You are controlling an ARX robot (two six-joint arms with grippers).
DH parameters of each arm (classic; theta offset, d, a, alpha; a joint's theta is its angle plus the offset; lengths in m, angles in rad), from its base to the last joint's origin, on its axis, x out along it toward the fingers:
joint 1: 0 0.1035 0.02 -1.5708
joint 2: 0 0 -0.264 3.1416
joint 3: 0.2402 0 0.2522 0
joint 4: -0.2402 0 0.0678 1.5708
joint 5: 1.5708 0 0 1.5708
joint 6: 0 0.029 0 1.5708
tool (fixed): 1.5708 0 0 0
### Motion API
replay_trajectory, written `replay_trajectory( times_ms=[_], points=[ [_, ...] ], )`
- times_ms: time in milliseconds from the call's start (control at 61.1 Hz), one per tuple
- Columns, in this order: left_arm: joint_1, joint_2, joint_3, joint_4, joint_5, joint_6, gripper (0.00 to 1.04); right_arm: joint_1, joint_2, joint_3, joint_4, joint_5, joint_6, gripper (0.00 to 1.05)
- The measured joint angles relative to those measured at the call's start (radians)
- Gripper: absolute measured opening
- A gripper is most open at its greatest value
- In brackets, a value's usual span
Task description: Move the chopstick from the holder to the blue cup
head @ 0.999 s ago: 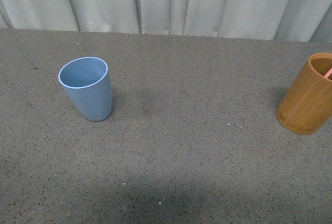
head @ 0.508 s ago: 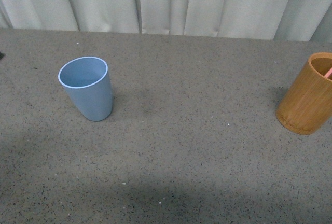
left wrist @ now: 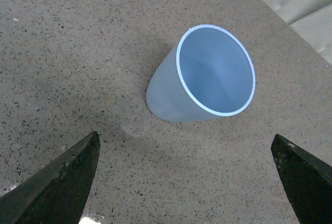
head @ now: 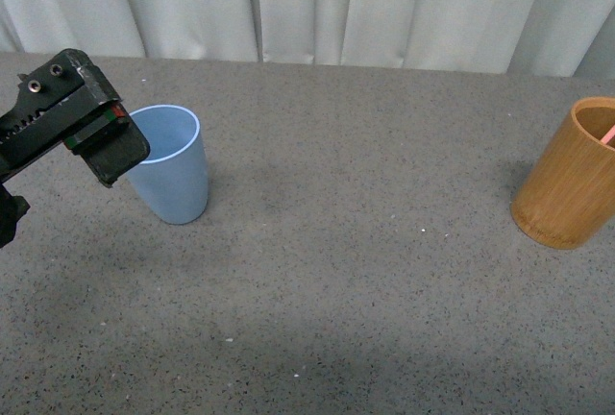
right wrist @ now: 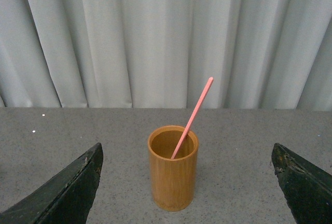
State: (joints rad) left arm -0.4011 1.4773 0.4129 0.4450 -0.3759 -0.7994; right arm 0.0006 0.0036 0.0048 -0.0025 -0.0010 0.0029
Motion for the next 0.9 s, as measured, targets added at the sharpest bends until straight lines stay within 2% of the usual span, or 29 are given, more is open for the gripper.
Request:
replay_trajectory(
  times_ms=[377, 900],
  points=[
    [-0.050, 0.131, 0.121, -0.076, -0.020, -0.019, 0.98, 0.000, 0.000, 0.000, 0.000, 0.000, 0.000, 0.95],
    [-0.052, 0.181, 0.152, -0.132, -0.036, -0.083, 0.98, 0.000, 0.000, 0.000, 0.000, 0.000, 0.000, 0.95]
  ],
)
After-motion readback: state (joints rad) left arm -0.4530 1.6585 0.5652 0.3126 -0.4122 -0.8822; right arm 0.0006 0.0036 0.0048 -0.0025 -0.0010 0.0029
